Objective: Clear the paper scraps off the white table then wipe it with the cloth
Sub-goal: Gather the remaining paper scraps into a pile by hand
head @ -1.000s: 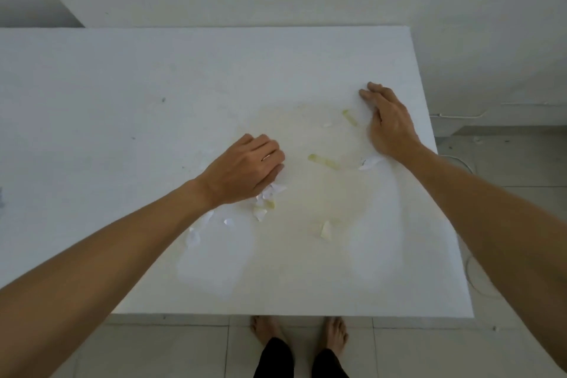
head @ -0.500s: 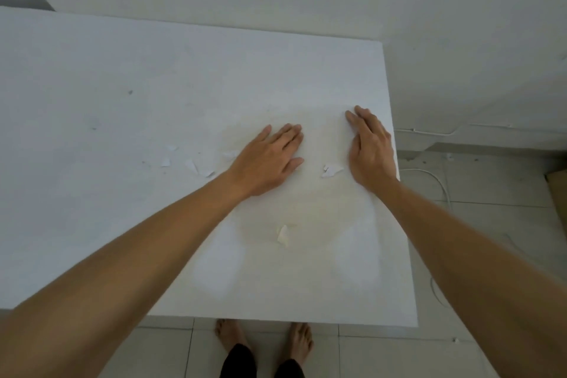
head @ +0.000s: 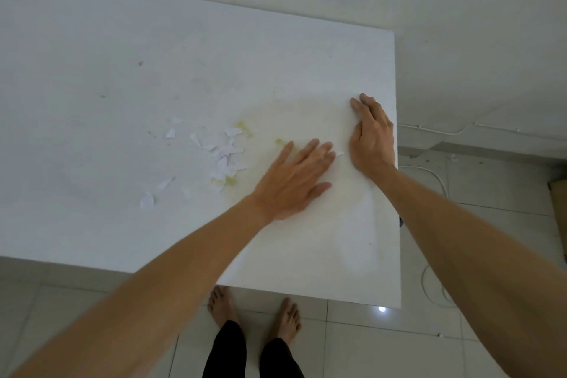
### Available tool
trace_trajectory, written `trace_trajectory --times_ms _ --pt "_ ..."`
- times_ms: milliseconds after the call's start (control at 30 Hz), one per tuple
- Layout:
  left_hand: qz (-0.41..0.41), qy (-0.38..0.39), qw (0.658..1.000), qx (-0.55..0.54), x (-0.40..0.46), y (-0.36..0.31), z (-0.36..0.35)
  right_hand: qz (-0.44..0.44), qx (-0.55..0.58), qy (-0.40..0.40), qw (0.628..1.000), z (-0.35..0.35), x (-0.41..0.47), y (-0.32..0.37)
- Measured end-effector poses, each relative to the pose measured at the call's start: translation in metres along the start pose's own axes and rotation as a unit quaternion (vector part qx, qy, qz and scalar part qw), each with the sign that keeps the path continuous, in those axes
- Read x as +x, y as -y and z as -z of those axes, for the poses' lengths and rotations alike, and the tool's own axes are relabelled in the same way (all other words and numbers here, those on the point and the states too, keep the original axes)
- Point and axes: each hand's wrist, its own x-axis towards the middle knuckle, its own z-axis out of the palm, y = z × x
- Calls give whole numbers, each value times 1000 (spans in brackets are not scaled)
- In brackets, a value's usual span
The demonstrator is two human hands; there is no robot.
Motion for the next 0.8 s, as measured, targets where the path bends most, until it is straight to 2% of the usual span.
trace_trajectory --times_ms 133,267,367,433,500,567,633,700,800 --pt "21 14 999 43 -12 1 -7 0 5 3 1000 -1 0 -1" --pt "165 13 984 74 -33 38 0 -6 11 8 1000 -1 -1 -1" --pt "214 16 971 105 -48 61 12 -6 15 5 1000 0 -1 0" --pt "205 -32 973 100 -54 62 22 -4 15 1 1000 0 -1 0" --pt "142 -79 985 61 -60 54 27 -3 16 0 1000 0 -1 0" --pt "39 -51 998 28 -69 43 25 0 17 -1 1000 -1 0 -1" --pt "-23 11 999 28 -79 39 18 4 16 -4 1000 -1 1 -2" --pt "-7 24 999 32 -81 46 9 5 12 -3 1000 -2 1 -3" --pt "63 -10 998 30 -64 73 5 11 0 -8 1000 -6 2 -2"
